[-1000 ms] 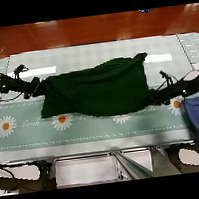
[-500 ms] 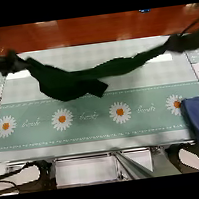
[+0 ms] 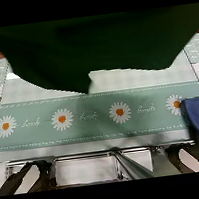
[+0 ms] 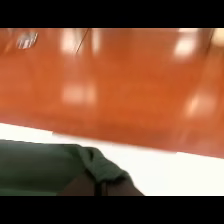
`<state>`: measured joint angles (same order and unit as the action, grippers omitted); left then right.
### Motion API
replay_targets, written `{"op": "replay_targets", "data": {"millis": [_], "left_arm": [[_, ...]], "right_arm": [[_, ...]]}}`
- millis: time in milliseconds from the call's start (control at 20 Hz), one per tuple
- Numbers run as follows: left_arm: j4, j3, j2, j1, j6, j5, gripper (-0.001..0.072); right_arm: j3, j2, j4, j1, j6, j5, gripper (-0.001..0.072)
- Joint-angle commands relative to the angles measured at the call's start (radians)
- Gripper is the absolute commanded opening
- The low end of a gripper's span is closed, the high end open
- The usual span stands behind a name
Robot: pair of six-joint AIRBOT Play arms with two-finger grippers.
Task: Fold the shirts.
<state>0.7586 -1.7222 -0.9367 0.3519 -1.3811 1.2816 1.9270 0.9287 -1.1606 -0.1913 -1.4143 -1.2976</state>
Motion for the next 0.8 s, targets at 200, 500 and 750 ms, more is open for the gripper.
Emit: {"op": "replay_targets", "data": {"millis": [200, 500, 750], "left_arm": [[0.299, -0.020, 0.368, 0.116, -0.092, -0.028, 0.0021], [0.657, -0.019, 0.471, -0.137, -0.204, 0.147, 0.0021], [0.671, 0.113, 0.457, -0.171, -0.229, 0.241, 0.0021]], "right_arm": [[0.037, -0.196, -0.082, 0.001, -0.026, -0.050, 0.0026], [-0.040, -0.311, -0.185, 0.001, -0.101, -0.230, 0.0026], [-0.323, -0.362, -0.119, 0.001, -0.131, -0.233, 0.0026]]}}
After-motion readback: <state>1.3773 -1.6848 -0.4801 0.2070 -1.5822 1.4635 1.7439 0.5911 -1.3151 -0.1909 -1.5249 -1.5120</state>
